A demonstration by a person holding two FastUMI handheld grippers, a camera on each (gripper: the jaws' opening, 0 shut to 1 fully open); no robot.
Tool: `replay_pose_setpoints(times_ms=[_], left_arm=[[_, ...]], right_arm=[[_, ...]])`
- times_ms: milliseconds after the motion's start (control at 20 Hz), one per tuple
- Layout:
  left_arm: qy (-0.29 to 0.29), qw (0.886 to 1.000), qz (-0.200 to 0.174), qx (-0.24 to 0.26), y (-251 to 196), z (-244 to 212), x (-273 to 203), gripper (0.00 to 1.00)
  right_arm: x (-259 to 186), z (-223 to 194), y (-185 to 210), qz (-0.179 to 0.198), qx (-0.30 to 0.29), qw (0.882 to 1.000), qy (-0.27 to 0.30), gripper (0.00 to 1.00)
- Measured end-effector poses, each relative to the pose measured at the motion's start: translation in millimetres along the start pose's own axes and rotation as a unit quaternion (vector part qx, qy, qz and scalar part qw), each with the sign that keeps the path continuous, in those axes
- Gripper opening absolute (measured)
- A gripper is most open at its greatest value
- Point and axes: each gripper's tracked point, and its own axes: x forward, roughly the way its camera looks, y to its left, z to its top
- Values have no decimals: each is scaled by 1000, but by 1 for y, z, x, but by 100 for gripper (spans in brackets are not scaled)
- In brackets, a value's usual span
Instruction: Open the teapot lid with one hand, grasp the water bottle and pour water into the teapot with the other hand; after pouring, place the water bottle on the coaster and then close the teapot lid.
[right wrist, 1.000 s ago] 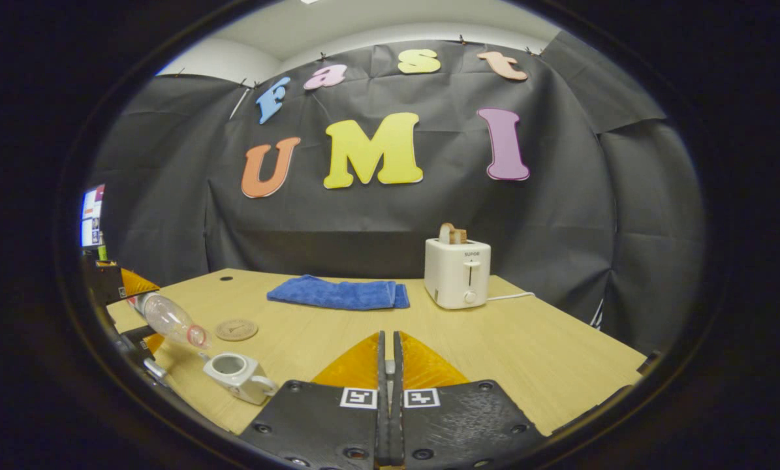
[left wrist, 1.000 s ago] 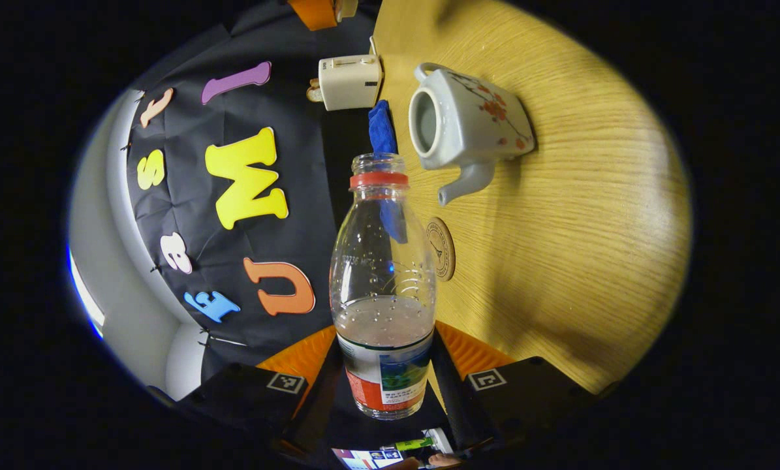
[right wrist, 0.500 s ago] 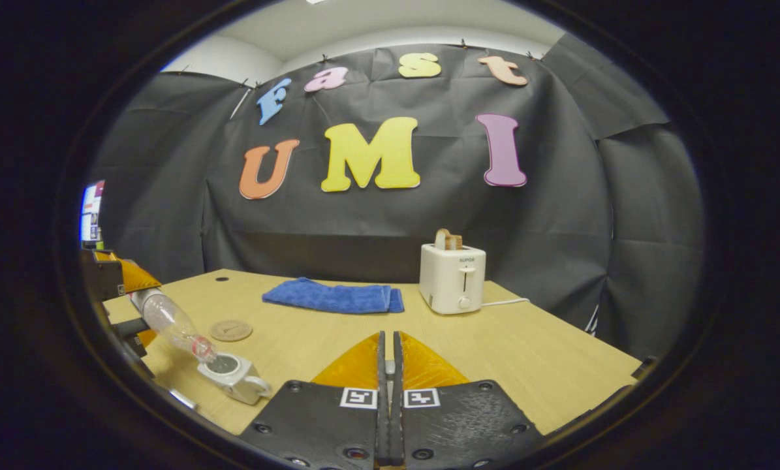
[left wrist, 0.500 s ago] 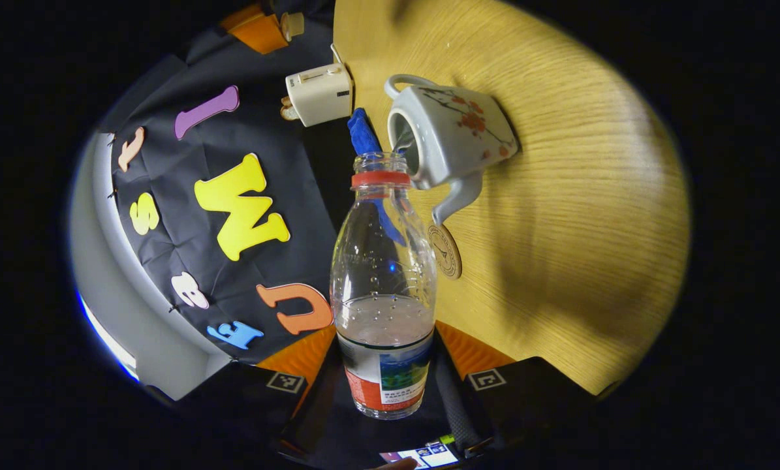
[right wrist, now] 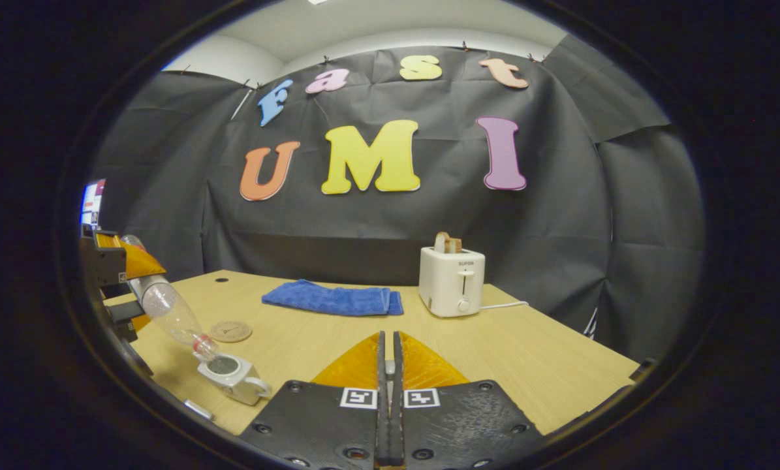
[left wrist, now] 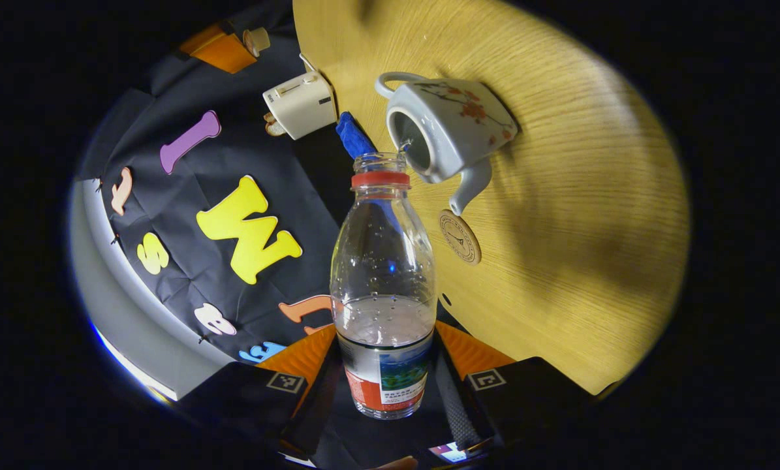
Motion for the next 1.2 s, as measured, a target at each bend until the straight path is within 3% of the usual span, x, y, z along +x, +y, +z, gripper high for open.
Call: replay_pose_setpoints(times_ms=[250,1200], left_arm=[[1,999,18,45,17,0,-3,76],[6,998,8,62,20,-5,-5,76]], right_arm=[[1,-2,-2,5,14,1000,6,0],[3,-2,-8,-3,14,1000,6,0]])
